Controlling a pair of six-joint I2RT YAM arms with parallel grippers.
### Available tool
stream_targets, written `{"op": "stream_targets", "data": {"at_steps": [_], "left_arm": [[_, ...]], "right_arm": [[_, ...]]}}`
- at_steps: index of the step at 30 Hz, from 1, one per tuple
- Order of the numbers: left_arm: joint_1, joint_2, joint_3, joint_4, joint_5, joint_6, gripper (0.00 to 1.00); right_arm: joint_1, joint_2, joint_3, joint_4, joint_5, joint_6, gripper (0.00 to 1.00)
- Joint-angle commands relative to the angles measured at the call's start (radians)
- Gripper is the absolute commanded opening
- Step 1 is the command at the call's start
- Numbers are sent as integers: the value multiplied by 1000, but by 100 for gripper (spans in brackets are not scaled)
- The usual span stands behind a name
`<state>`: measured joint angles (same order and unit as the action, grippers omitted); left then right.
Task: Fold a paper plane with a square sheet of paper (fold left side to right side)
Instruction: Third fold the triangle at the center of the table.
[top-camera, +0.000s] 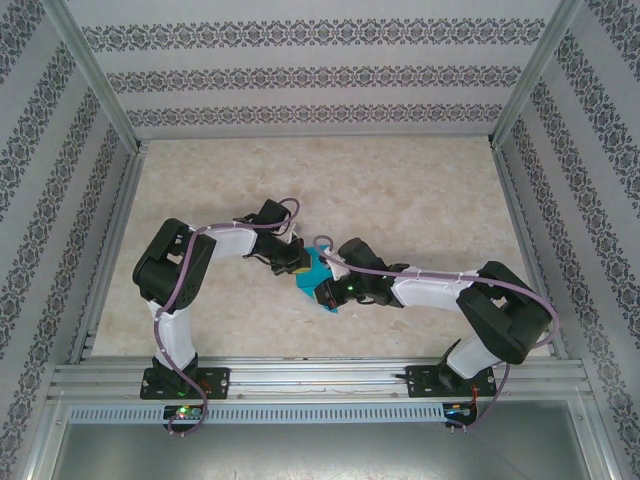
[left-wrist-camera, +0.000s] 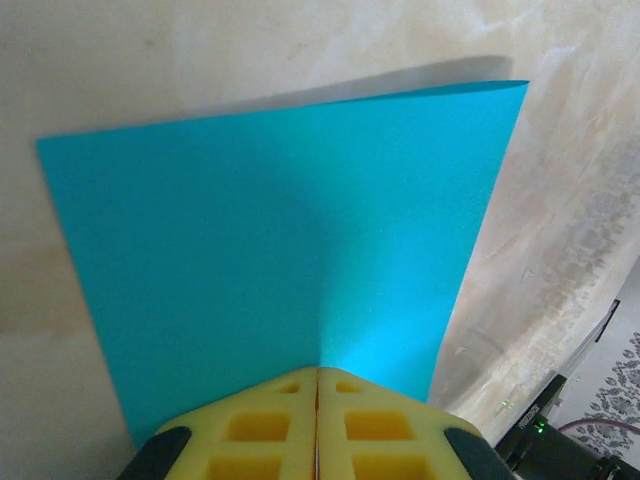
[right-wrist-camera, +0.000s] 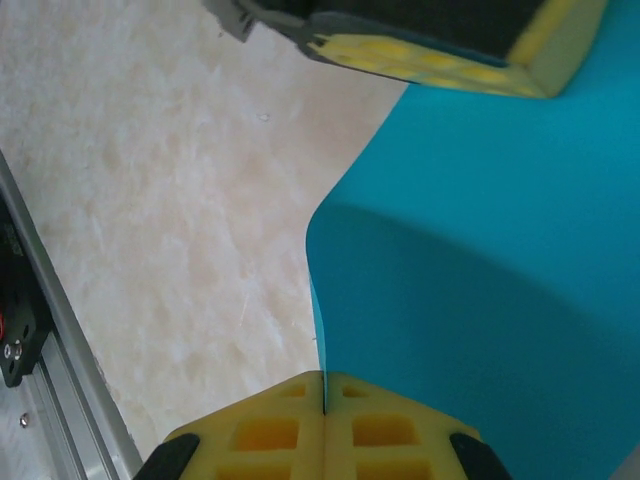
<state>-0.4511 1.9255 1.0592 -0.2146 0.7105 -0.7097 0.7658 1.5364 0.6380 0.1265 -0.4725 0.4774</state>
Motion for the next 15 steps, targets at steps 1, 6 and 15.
{"op": "stream_targets", "data": {"at_steps": [1,6,15], "left_arm": [[-13,36,1,-77,-49,38,8],[-15,41,12,-90,-52,48,8],[-20,50,27,-107,-62,56,7]], "right_arm": [[-20,22,-12,25,-19,57,0],[-48,48,-8,22,-12,96,0],[-74,64,4,9,16,114,0]]}}
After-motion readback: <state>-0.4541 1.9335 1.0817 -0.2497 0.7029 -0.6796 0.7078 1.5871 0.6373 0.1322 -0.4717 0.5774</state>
